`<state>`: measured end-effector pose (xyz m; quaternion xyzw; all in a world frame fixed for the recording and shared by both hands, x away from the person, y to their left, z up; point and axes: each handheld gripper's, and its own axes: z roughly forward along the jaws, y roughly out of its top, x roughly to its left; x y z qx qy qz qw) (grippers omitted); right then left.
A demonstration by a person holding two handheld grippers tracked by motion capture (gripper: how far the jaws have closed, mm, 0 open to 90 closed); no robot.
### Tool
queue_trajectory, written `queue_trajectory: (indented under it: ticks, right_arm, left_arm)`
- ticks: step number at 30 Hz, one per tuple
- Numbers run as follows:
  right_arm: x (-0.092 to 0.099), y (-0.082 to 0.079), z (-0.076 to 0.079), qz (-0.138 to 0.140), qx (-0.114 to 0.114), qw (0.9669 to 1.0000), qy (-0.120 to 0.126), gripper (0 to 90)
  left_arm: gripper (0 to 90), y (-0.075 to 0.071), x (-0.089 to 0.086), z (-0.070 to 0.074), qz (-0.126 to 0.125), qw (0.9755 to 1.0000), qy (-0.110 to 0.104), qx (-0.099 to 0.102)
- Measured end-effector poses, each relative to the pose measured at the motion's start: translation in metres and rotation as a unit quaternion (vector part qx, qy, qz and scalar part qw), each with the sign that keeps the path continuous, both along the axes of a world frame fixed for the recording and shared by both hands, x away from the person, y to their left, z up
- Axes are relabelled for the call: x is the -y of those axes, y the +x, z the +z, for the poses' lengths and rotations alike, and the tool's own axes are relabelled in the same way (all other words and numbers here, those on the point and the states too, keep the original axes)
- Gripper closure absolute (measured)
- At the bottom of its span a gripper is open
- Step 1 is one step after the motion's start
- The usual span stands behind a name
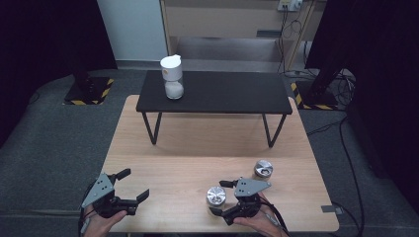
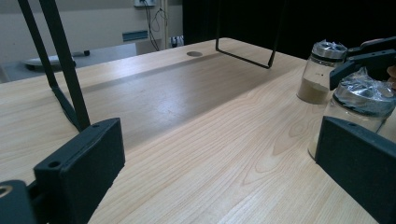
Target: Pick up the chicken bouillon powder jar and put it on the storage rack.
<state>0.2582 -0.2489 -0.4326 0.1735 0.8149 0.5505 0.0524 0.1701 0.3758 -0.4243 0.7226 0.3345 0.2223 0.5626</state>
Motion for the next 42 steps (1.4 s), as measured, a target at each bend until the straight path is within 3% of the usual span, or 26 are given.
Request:
queue_trajectory:
  ticks: [16,42]
  right_arm:
    - [-0.004,-0.005,-0.005,-0.003,0.032,0.9995,-0.001,33.8]
    - [0.001,-0.004,0.005,-0.002,0.031,0.9995,-0.003,34.9]
  left_arm:
    - [0.2,0.001,0.000,0.000,-0.002,1.0000,0.001,-0.001]
    - [0.2,0.001,0.000,0.000,-0.004,1.0000,0.001,-0.002]
